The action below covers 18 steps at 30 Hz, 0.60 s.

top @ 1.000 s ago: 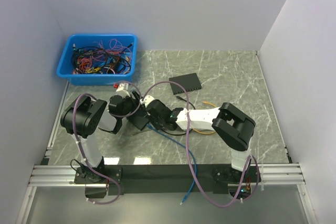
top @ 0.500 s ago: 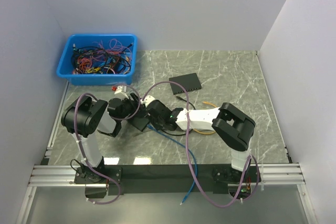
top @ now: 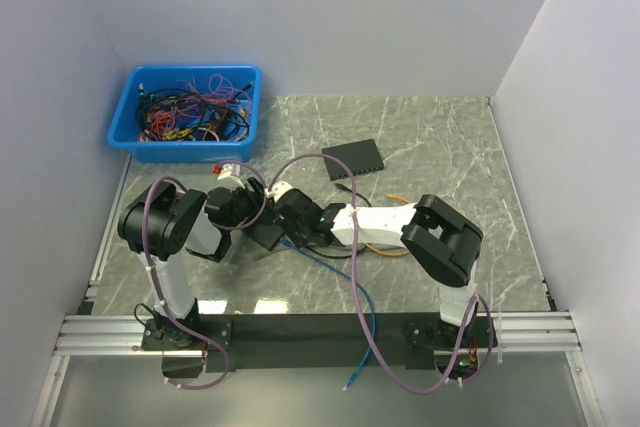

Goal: Insert the plug into the switch port

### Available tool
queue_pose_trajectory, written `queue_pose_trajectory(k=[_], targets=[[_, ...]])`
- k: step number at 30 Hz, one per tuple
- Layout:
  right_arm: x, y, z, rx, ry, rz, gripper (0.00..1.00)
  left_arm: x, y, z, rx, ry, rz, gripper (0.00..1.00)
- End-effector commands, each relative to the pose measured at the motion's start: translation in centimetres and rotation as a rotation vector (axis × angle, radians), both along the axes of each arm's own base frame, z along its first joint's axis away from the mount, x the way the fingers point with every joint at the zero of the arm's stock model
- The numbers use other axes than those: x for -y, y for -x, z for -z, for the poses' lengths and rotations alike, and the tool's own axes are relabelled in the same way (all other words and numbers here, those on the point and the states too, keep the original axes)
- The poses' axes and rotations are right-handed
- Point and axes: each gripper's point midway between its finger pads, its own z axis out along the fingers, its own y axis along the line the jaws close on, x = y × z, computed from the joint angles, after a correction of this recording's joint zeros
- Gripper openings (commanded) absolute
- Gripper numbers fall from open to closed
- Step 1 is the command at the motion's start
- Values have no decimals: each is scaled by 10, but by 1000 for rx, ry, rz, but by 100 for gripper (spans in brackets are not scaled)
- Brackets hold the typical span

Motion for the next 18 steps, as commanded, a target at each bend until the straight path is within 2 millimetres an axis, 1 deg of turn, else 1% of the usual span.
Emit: queue_pose_trajectory(k=[1, 5, 6, 8, 9, 10, 12, 13, 15, 17, 18], targets=[[-64, -55, -80, 217, -284, 58, 0, 20, 58, 54, -281, 13, 136, 64], [-71, -65, -93, 255, -308, 86, 0, 21, 58, 54, -282, 15, 137, 64], [-71, -68, -92, 261, -307, 97, 0, 21, 58, 55, -284, 13, 138, 64], [-77, -72, -98, 274, -335, 108, 0, 21, 58, 55, -287, 14, 138, 64], [-79, -75, -95, 275, -336, 116, 0, 21, 59, 56, -290, 13, 140, 64], [-82, -77, -97, 281, -347, 120, 0, 21, 58, 55, -288, 14, 140, 64], [-86, -79, -99, 284, -369, 125, 0, 21, 58, 56, -290, 14, 141, 64], [-91, -79, -106, 294, -407, 118, 0, 21, 59, 56, -290, 14, 141, 64], [-95, -78, -110, 296, -440, 103, 0, 21, 59, 56, -289, 13, 143, 64], [-104, -77, -121, 300, -480, 76, 0, 21, 59, 56, -291, 13, 143, 64], [-106, -77, -121, 298, -482, 69, 0, 21, 59, 56, -291, 13, 143, 64]])
